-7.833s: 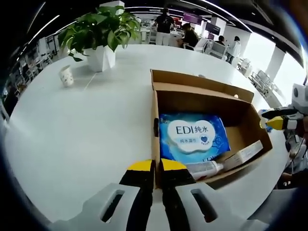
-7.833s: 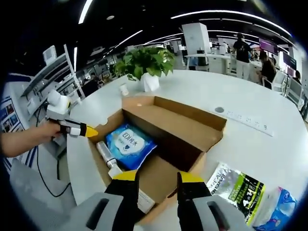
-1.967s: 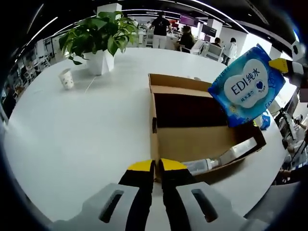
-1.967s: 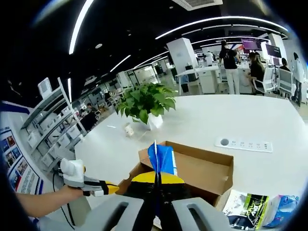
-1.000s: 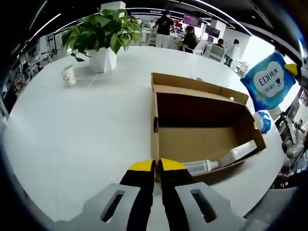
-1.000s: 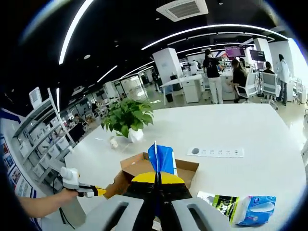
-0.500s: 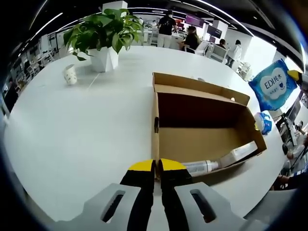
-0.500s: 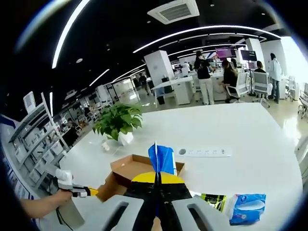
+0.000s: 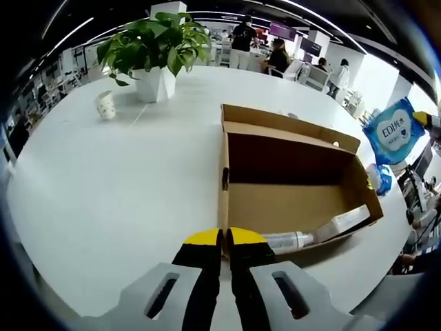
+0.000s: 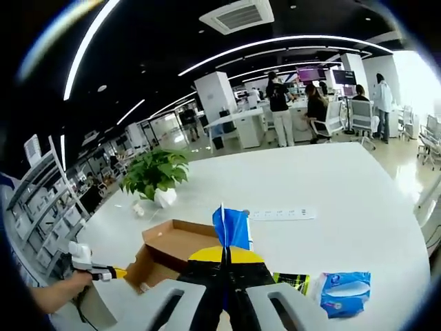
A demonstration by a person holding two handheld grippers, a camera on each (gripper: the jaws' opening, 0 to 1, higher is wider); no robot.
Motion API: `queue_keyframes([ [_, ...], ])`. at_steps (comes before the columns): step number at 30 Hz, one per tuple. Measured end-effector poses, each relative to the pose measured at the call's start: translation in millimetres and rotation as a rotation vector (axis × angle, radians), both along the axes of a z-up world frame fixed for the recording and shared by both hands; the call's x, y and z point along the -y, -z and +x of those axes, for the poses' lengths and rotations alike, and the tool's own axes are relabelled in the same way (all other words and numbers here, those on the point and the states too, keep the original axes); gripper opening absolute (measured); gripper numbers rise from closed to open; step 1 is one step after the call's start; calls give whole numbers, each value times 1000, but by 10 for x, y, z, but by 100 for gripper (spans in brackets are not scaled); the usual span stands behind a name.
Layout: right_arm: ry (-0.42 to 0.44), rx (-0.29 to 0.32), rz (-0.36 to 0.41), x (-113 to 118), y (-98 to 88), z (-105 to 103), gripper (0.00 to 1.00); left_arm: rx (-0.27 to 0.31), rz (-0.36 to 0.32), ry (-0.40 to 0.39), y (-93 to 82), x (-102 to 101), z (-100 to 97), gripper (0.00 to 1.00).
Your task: Operate the shoe box by opening the lid, removing the specified soft item, and placing it in the target area until the item is outside and the box remains undamaged.
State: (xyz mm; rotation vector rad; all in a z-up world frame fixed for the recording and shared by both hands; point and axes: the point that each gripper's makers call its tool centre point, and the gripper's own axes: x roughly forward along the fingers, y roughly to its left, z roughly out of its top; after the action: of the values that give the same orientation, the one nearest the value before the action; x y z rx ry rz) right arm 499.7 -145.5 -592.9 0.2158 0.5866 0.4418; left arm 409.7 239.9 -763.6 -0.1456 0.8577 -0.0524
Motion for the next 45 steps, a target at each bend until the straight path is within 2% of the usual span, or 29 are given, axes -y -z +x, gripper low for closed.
queue_keyframes([
  [9, 16, -57, -14, -50, 357, 28, 0, 5, -2, -8, 5, -35, -12, 0],
  [22, 52, -118, -10, -158, 720, 115, 0, 11, -4, -4, 4, -32, -9, 0],
  [37, 99, -178, 9, -120, 1042, 222, 0, 13, -6, -4, 6, -33, -5, 0],
  [41, 102, -178, -7, -61, 1091, 225, 0, 14, 4, 5, 8, -32, -4, 0],
  [45, 97, -172, -55, 30, 1126, 238, 0, 12, 6, 7, 9, -35, -2, 0],
])
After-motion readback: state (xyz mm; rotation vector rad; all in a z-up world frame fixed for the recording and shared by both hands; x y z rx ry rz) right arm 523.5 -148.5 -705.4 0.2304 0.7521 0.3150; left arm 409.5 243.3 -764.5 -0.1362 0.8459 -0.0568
